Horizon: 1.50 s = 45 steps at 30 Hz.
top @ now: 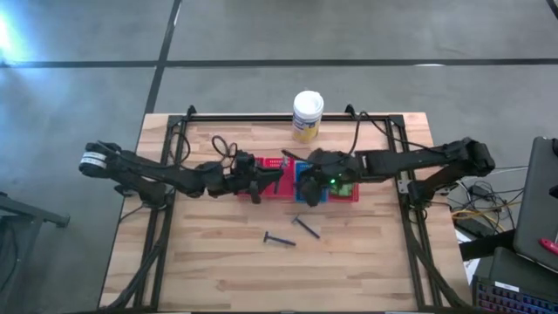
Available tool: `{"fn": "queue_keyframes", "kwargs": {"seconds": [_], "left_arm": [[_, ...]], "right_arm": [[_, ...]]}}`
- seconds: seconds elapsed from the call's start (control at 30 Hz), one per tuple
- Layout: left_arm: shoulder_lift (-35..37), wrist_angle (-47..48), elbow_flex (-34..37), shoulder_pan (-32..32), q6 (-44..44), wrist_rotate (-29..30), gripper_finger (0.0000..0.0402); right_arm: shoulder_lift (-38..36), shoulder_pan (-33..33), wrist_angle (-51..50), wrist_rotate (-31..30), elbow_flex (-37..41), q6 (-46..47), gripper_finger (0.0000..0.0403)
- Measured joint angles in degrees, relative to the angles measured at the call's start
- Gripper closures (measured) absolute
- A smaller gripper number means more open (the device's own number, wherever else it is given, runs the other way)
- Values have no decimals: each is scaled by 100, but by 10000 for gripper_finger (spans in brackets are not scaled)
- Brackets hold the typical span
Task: Pick & Place Travel size toiletries
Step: Put the blue razor into the middle left red bin
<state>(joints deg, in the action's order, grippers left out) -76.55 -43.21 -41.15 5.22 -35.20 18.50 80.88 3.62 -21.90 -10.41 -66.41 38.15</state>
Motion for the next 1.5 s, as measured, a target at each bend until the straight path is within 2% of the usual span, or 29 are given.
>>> {"fn": "queue_keyframes", "kwargs": {"seconds": [0.13,0.23,0.3,0.37,0.53,0.73,0.97,1.23,1.37,1.5], "left_arm": [[0,1450,-97,-93,-598,879,367],[-61,2674,-290,-258,-1677,1444,367],[-165,3579,-492,-407,-2569,1596,367],[-376,4127,-711,-508,-2850,1626,367],[-1154,4261,-1418,-584,-2781,1377,367],[-2105,5084,-2219,-584,-3025,1285,367],[-2622,5142,-2323,-538,-3662,1267,367],[-2767,5257,-2325,-577,-3731,1431,365],[-2767,5509,-2325,-625,-3755,1407,340],[-2761,5870,-2330,-634,-4002,1384,288]], "right_arm": [[-334,6,-1273,-633,11,490,159],[-647,28,-1973,-1127,11,867,151],[-819,25,-2230,-1375,11,998,145],[-955,23,-2367,-1541,15,1051,140],[-1143,26,-2435,-1683,15,1099,130],[-1152,56,-2524,-1681,26,1139,121],[-1151,192,-2613,-1684,46,1139,110],[-1152,243,-2608,-1705,165,1120,104],[-1150,284,-2608,-1684,253,1133,116],[-1150,327,-2606,-1682,308,1139,130]]}}
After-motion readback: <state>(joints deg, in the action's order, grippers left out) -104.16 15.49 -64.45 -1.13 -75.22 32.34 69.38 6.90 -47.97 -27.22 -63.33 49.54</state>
